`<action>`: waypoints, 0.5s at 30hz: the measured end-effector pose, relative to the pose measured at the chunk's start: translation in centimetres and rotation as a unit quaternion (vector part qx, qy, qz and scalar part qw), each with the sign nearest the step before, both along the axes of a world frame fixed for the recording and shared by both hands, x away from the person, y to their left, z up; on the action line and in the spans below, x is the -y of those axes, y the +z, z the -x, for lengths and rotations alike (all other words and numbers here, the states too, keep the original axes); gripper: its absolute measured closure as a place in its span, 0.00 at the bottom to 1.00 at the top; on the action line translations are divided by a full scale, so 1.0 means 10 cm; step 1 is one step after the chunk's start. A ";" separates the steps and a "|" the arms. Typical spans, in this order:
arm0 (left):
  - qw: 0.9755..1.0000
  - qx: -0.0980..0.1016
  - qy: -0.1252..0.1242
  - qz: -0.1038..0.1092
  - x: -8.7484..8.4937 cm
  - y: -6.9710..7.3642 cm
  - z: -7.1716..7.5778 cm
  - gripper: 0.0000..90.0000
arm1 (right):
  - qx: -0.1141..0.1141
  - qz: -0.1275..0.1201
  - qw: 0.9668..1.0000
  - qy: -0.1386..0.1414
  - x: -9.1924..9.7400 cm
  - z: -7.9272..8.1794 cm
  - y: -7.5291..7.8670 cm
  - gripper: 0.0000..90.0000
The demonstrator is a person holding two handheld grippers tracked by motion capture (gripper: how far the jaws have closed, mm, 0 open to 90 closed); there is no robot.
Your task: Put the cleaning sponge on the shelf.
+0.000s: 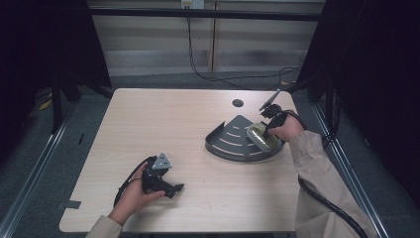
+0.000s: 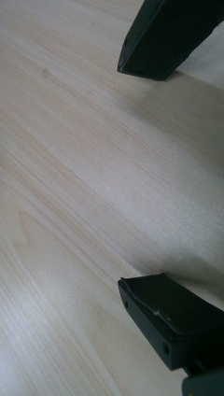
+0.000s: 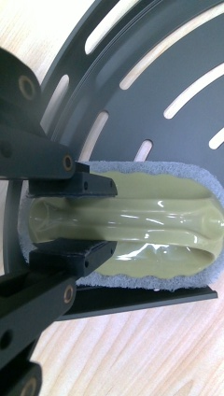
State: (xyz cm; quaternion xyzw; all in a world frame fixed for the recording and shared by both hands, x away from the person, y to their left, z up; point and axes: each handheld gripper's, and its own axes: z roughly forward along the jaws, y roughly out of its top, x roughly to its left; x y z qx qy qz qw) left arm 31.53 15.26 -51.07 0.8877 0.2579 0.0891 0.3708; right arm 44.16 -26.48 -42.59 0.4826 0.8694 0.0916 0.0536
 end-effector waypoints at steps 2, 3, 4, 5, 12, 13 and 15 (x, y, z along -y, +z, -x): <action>1.000 0.000 0.000 0.000 0.00 0.00 0.00 0.00 | 0.000 0.001 1.000 0.001 0.01 0.00 0.00 0.79; 1.000 0.000 0.000 0.000 0.00 0.00 0.00 0.00 | 0.000 0.001 1.000 0.001 0.01 0.00 -0.01 0.79; 1.000 0.000 0.000 -0.001 0.00 0.00 0.00 0.00 | 0.001 0.000 1.000 0.001 0.01 0.00 -0.01 0.79; 1.000 0.000 0.000 0.000 0.00 0.00 0.00 0.00 | 0.000 0.001 1.000 0.001 0.02 0.00 -0.01 0.78; 1.000 0.000 0.000 0.000 0.00 0.00 0.00 0.00 | 0.005 0.009 1.000 0.006 0.01 0.00 -0.01 0.78; 1.000 0.000 0.000 0.000 0.00 0.00 0.00 0.00 | 0.006 0.010 1.000 0.005 0.01 0.00 -0.01 0.78; 1.000 0.000 0.000 0.000 0.00 0.00 0.00 0.00 | 0.008 0.012 1.000 0.005 0.01 0.00 -0.02 0.78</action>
